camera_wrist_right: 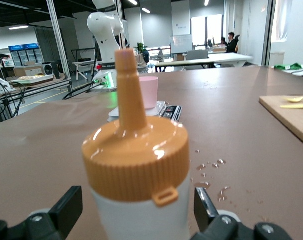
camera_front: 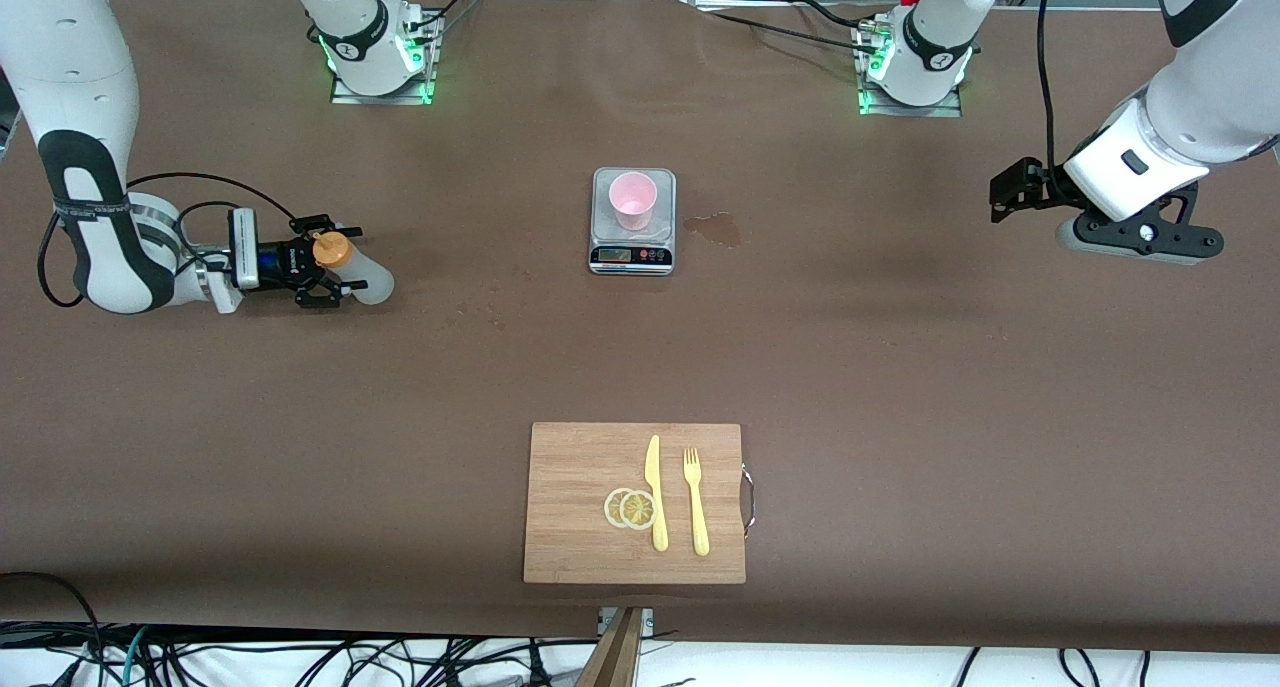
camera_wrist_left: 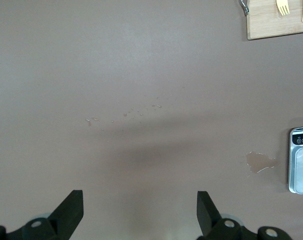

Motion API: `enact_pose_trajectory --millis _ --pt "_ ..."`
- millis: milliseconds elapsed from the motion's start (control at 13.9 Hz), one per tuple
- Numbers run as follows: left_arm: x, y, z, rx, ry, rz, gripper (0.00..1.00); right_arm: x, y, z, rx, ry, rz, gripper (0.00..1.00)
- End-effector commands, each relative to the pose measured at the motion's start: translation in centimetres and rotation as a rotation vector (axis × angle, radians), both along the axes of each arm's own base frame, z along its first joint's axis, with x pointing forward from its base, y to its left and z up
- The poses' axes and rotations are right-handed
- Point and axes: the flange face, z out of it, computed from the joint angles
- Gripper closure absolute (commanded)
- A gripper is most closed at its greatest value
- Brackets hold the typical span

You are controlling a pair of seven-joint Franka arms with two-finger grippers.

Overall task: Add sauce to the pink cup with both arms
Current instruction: 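Grasp the orange-capped squeeze bottle with the right gripper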

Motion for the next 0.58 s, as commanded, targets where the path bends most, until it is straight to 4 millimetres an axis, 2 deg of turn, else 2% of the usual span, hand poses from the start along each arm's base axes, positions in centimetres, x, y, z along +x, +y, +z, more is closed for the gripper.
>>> enact_pose_trajectory --millis 0,144,216,360,504 --pt "-0.3 0.1 0.1 -0.014 0.011 -0.003 0.0 -0.5 0.9 -0.1 0.055 -0.073 -0.007 0.39" --pt "-0.3 0.1 0.1 -0.014 0.012 -0.005 0.0 0.0 1.7 0.2 0.062 -0.082 0.007 0.87" --pt "-0.3 0.2 0.1 -0.014 0.012 -0.002 0.0 0.3 2.3 0.4 0.063 -0.085 0.013 1.0" --pt "-0.3 0.1 0.1 -0.014 0.012 -0.003 0.0 1.2 4.4 1.4 0.056 -0.085 0.049 1.0" --pt "-0.3 0.2 0.1 -0.014 0.012 -0.003 0.0 2.8 5.9 4.1 0.001 -0.031 0.048 1.0"
